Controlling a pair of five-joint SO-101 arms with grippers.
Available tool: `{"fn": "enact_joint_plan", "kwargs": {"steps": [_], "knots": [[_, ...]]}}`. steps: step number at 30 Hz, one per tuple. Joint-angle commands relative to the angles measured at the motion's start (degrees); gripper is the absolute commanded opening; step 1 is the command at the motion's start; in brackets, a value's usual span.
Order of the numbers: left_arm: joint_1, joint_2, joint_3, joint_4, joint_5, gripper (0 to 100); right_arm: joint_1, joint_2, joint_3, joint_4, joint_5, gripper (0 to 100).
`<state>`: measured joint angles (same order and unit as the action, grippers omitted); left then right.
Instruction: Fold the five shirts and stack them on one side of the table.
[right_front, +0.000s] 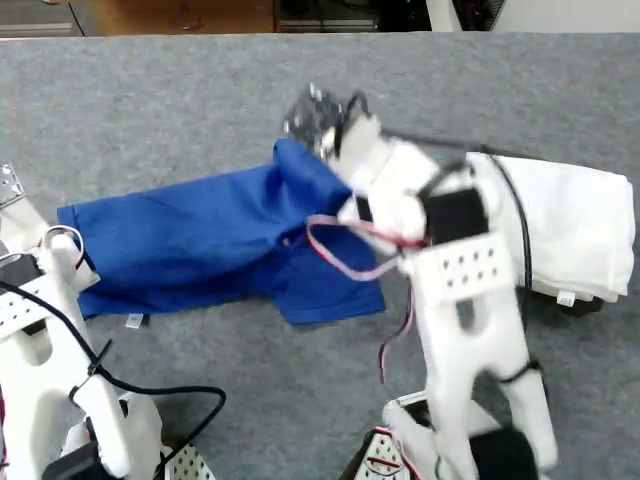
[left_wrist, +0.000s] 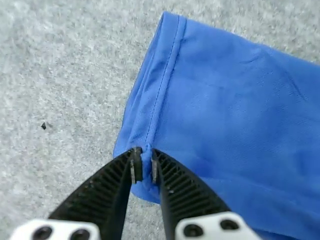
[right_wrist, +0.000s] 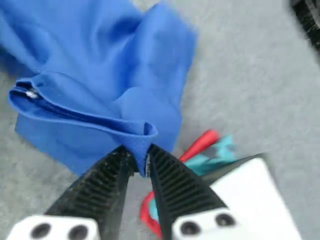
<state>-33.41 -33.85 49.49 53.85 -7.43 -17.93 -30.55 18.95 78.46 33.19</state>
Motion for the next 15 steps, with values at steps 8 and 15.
{"fn": "enact_joint_plan", "kwargs": {"steps": [8,15], "knots": [[-3.9,2.2,-3.8,-0.8,-2.1,2,4.0,-13.1,29.7,-11.6,3.1,0.4],[-3.3,3.2,-3.3,-0.7,-2.3,2,8.0,-13.3,34.2,-14.7,8.9,4.9]]}}
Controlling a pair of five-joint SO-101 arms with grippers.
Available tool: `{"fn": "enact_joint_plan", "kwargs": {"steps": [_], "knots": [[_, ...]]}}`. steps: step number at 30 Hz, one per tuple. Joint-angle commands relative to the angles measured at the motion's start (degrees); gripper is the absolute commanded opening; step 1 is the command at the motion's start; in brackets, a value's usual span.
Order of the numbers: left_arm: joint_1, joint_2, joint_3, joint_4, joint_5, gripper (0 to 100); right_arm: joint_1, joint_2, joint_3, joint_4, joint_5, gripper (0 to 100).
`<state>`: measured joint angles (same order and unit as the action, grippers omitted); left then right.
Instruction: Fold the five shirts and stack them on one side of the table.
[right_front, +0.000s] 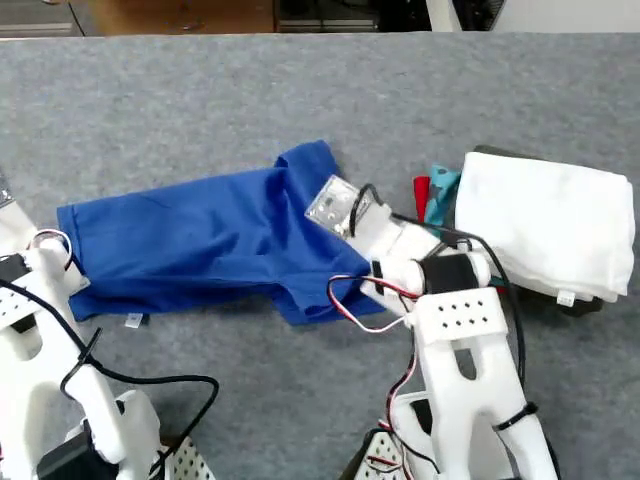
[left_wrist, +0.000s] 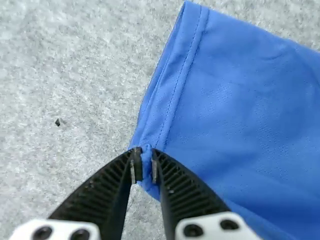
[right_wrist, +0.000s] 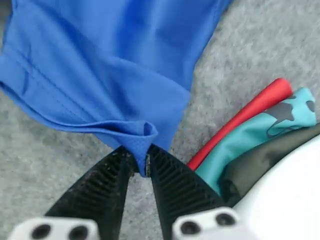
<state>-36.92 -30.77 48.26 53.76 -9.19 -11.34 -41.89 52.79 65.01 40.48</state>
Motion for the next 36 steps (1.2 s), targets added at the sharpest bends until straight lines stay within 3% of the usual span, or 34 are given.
{"fn": "enact_joint_plan", "kwargs": {"steps": [1,4,7,12,16,19,21,27,29,36], "knots": [[0.6,0.1,-1.8,-0.5,-0.9,2,1.4,-2.0,0.1,-1.2,1.5,8.5],[2.1,0.1,-0.3,1.7,-6.4,10,1.2,-2.1,-0.5,-1.3,1.7,16.5],[1.1,0.1,0.4,2.8,-6.9,17,1.4,-2.1,-3.0,-1.1,1.8,17.0],[-5.5,-0.3,-2.5,3.5,-6.9,17,1.3,-2.1,-9.2,4.1,4.9,17.1],[-8.3,0.1,-9.8,8.9,-6.8,17,2.8,-1.5,-14.5,4.6,4.9,16.1],[-5.5,0.3,-14.5,11.2,-2.5,9,1.7,1.1,-17.2,-1.0,4.8,3.7],[-1.4,0.4,-16.3,10.8,1.8,1,0.1,5.8,-19.0,-5.1,4.6,1.2],[10.3,9.6,-18.0,1.5,14.6,2,-2.2,30.0,-34.7,-12.1,-4.7,0.5],[11.1,15.5,-19.6,-1.6,17.1,2,-2.2,39.0,-42.7,-11.1,-7.2,0.5],[10.7,31.5,-31.9,-1.1,18.0,2,-2.2,65.0,-70.5,-3.4,-10.9,0.5]]}}
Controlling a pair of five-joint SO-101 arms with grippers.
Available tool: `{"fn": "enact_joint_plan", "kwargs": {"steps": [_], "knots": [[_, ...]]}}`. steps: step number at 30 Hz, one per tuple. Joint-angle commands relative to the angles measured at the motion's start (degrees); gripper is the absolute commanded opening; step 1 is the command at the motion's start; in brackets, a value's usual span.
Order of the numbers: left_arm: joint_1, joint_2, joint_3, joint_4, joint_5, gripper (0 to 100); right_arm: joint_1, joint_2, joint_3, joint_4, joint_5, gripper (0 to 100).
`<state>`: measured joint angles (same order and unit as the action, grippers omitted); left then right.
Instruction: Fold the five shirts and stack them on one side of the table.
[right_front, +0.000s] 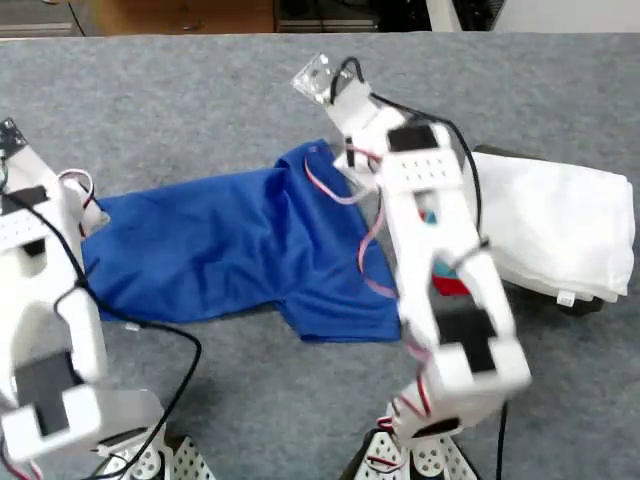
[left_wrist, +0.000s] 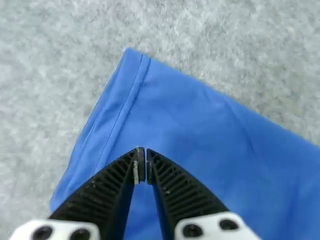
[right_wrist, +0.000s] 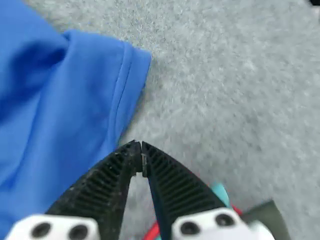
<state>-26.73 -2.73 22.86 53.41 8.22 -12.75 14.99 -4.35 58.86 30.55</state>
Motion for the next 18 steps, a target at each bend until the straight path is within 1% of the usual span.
{"fn": "enact_joint_plan", "kwargs": {"steps": [1,5,11,15,18], "knots": [[0.5,5.1,-7.9,-1.1,0.7,2,-0.9,11.1,-17.4,4.0,-1.0,0.5],[0.6,12.2,-14.1,-1.0,0.7,2,-2.1,21.8,-35.3,10.9,-2.2,0.5],[0.6,23.2,-21.2,-0.4,0.5,2,-6.4,37.1,-60.1,19.7,-2.6,0.5],[0.5,28.6,-25.4,3.6,0.4,2,-7.1,48.0,-71.2,21.7,-2.6,0.5],[0.4,32.1,-28.4,5.5,0.4,2,-6.6,55.1,-76.2,21.7,-2.6,0.5]]}}
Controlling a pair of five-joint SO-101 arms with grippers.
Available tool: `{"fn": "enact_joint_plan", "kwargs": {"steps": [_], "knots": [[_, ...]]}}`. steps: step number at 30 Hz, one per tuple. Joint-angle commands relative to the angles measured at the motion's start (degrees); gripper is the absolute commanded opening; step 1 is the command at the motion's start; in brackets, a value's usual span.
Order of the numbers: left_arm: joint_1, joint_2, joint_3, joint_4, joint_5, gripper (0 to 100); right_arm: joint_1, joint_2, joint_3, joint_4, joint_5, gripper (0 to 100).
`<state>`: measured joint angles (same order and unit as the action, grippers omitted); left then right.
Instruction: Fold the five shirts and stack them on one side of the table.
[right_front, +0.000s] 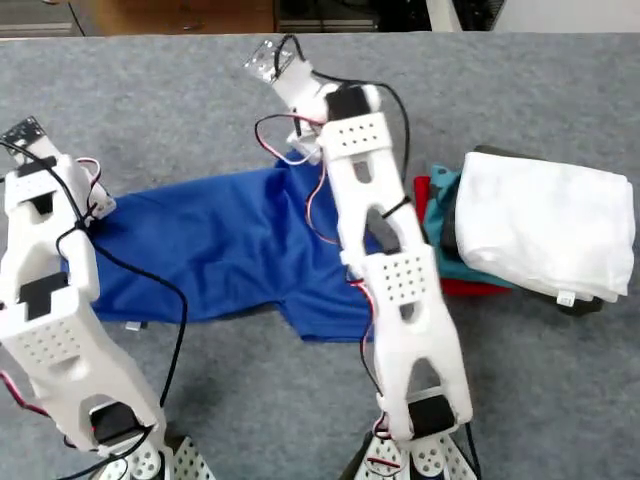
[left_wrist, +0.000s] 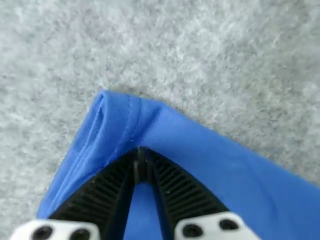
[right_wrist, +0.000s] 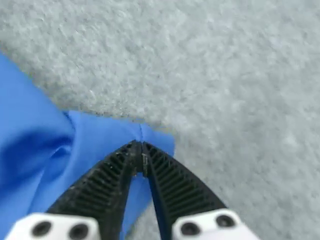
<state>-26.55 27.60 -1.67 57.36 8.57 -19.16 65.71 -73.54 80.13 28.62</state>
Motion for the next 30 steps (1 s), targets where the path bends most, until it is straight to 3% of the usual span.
{"fn": "enact_joint_plan", "kwargs": {"steps": [1,7,17,25,30], "knots": [[0.2,2.9,-4.7,2.0,-0.1,2,0.1,6.3,-8.3,0.3,-0.7,0.5],[-1.9,7.2,-12.2,6.3,-0.1,2,3.5,13.3,-16.4,-1.3,-0.3,0.5],[-6.1,17.2,-27.5,16.2,-2.7,2,7.0,14.7,-16.9,-2.0,2.0,0.5],[-12.6,23.4,-38.6,19.4,-4.0,2,7.3,14.7,-17.1,-1.5,2.0,0.5],[-12.0,23.7,-42.8,23.9,-6.5,2,5.0,14.8,-20.0,0.5,2.2,0.5]]}}
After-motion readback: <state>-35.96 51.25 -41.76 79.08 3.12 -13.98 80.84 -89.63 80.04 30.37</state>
